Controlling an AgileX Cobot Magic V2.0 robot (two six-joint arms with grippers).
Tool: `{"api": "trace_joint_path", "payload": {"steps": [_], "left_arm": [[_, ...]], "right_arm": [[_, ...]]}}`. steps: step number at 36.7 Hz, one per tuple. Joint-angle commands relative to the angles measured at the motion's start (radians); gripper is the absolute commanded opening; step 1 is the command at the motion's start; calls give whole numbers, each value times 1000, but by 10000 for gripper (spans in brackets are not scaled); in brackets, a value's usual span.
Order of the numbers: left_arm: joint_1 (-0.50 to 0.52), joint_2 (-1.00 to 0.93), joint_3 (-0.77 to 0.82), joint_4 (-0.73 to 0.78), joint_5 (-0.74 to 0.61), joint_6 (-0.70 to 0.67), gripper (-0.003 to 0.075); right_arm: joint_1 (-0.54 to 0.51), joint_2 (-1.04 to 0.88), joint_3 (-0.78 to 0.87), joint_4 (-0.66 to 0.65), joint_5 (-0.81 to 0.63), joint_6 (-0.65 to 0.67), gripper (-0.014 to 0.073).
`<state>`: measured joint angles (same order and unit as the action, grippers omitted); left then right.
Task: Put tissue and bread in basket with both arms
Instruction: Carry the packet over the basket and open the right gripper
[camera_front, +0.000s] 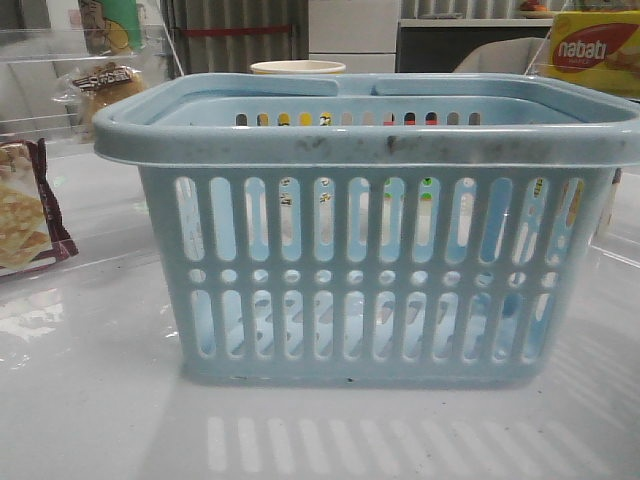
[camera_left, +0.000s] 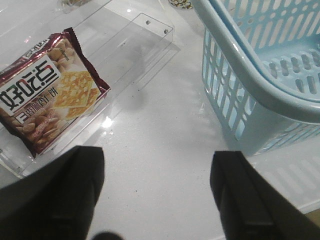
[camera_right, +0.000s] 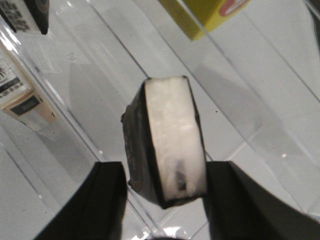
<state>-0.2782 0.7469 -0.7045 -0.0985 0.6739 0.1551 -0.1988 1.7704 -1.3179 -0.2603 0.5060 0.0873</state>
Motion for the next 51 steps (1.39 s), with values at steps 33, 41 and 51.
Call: {"api": "trace_joint_path", "payload": {"steps": [33, 41, 51], "left_arm": [[-8, 0, -28, -11, -64, 0, 506], [-8, 0, -28, -11, -66, 0, 506], [-8, 84, -39, -9, -154, 0, 526]], "right_arm": [[645, -392, -38, 212, 145, -15, 132], [717, -266, -38, 218, 130, -15, 535], [717, -460, 105, 216, 59, -15, 570]]}}
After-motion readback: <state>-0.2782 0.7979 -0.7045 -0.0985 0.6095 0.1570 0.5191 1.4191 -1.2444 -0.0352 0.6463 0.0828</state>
